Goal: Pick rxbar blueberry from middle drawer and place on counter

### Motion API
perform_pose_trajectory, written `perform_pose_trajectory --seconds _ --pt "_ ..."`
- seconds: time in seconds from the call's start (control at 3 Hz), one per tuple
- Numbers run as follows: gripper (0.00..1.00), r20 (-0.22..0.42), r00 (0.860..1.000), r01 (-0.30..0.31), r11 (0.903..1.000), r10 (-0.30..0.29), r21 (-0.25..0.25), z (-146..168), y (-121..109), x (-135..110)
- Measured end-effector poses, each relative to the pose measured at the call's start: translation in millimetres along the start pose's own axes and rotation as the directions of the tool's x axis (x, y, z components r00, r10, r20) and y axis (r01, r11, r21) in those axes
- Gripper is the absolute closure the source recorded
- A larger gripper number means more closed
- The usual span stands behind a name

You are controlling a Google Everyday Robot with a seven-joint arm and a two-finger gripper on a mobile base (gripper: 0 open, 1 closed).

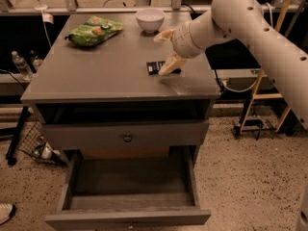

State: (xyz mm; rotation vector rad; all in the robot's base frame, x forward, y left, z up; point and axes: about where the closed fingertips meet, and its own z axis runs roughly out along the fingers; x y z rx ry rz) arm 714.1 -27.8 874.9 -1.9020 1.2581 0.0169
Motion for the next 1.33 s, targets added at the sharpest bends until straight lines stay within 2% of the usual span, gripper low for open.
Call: perform_pose_trajectory --seconds 0.33,0.67,1.0,1.33 --pt "0.0 0.002 1.0 0.0 1.0 0.0 -0.003 1.8 0.6 -0.6" --pt "0.0 0.005 1.0 -0.004 1.0 0.004 0.009 -1.4 -0.5 0.5" --pt "0.0 0.031 0.999 -0.036 0.9946 0.033 0.097 -27.9 -10.1 8.9" --pt "0.0 0.026 0.997 -0.078 0.9756 0.074 0.205 -72.6 -21.5 33.7"
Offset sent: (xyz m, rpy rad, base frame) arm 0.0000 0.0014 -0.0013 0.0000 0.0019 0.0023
